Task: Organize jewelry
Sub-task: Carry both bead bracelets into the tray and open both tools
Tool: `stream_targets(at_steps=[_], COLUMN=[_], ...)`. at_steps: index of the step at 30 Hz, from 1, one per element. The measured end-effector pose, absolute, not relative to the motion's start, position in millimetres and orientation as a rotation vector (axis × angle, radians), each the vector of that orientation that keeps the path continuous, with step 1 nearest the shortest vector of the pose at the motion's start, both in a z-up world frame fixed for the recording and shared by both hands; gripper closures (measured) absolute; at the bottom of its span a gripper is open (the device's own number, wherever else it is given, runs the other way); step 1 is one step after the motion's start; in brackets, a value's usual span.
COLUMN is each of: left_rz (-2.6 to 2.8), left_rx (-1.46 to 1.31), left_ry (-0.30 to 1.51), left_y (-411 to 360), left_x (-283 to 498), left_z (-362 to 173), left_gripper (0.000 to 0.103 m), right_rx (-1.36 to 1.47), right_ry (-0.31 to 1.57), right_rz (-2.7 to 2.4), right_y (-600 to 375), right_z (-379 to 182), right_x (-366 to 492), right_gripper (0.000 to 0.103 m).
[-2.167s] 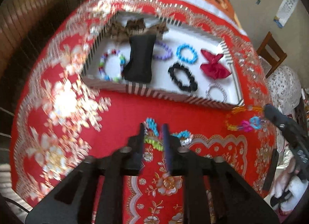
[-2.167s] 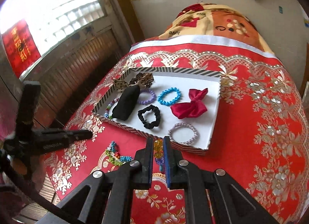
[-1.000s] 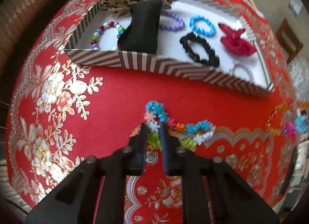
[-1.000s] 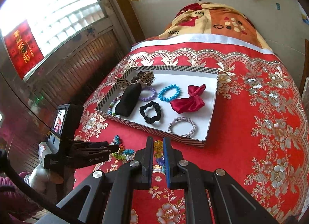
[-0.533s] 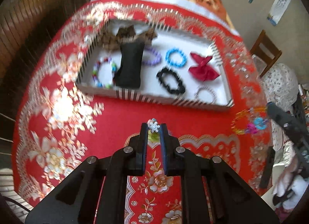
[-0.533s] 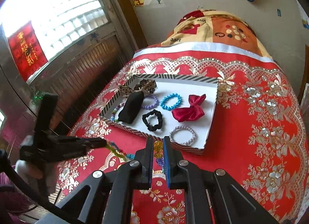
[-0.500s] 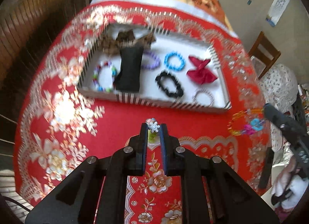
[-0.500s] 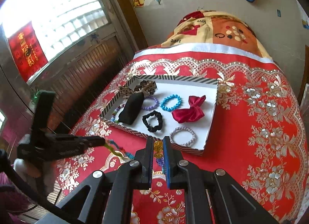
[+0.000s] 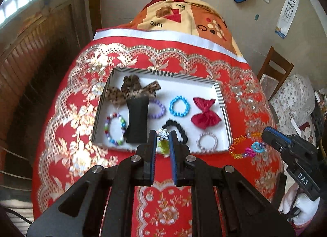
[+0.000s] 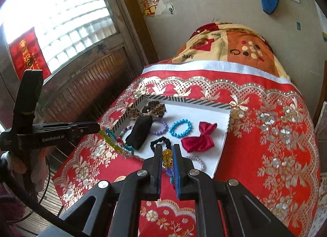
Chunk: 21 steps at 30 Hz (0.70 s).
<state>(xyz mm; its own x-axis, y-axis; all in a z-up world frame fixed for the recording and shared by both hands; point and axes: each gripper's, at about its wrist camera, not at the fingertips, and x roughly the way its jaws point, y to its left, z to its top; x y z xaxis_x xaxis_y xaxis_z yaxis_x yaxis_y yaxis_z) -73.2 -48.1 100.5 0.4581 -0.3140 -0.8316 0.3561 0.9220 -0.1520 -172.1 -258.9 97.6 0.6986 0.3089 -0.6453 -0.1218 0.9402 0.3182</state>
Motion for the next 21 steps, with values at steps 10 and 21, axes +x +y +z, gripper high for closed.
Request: stream_targets(at_steps=[10, 21], left_rz=[-0.436, -0.490], left_rx=[0.105, 0.164], left_ry=[1.040, 1.077], left_y=[-84.7, -137.4], left_x=[-21.5, 42.9], left_z=[80.6, 54.3], left_gripper=[0.092, 0.092], right_rx=[0.254, 0.284], right_ry=[0.775, 0.809], right_rz=[0.213, 0.169], right_y=[-264.9, -271.1], right_z=[97.7, 81.4], right_x=[-122.8, -51.1], right_gripper=[0.094, 0.094])
